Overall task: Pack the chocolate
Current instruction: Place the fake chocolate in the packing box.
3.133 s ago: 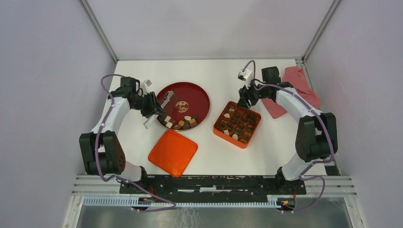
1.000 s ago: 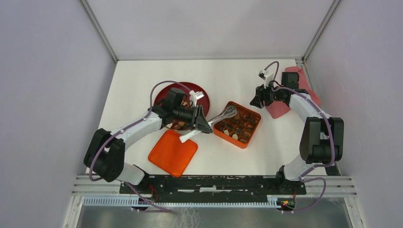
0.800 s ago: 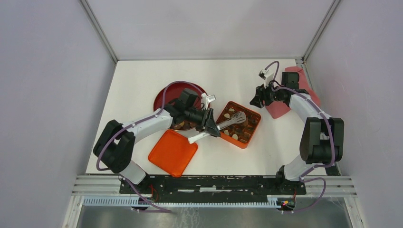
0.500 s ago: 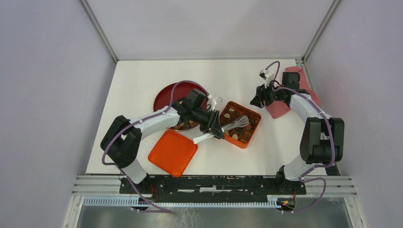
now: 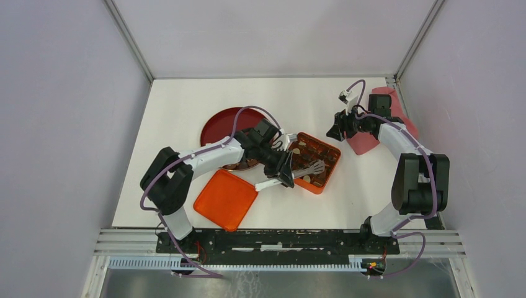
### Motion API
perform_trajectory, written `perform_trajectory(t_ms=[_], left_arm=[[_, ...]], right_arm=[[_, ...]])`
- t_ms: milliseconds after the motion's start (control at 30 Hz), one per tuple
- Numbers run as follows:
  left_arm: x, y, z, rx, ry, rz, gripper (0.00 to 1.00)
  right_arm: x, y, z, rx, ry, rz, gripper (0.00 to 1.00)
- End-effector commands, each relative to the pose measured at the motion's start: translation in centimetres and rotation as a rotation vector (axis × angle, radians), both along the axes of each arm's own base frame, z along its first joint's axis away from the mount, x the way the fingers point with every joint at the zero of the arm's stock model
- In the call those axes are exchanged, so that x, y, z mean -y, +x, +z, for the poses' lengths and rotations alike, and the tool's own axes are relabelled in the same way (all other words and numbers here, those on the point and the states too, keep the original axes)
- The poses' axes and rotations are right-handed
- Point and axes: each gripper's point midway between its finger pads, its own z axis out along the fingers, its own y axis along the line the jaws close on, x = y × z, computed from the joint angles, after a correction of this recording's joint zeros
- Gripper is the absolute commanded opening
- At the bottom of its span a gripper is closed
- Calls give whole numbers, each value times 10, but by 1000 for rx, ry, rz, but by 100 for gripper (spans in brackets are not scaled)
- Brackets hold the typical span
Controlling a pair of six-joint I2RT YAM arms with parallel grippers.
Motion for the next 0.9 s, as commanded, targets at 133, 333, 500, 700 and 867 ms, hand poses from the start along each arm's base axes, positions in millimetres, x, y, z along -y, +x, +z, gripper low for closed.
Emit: perform_trajectory(t_ms=[133,333,500,700,867], left_arm=[[4,11,8,102,30,-19,32],[7,11,7,105,32,-24,38],[9,11,15,122,10,-30,40],[9,21,30,172,-6,14,39],[-4,39,56,220,-42,105,36]], right_arm=[[-2,3,16,53,26,7,57],[-2,3,17,54,27,8,57],[-3,2,18,57,34,13,57],[-4,2,19,59,36,15,57],[-4,2,21,65,37,18,57]])
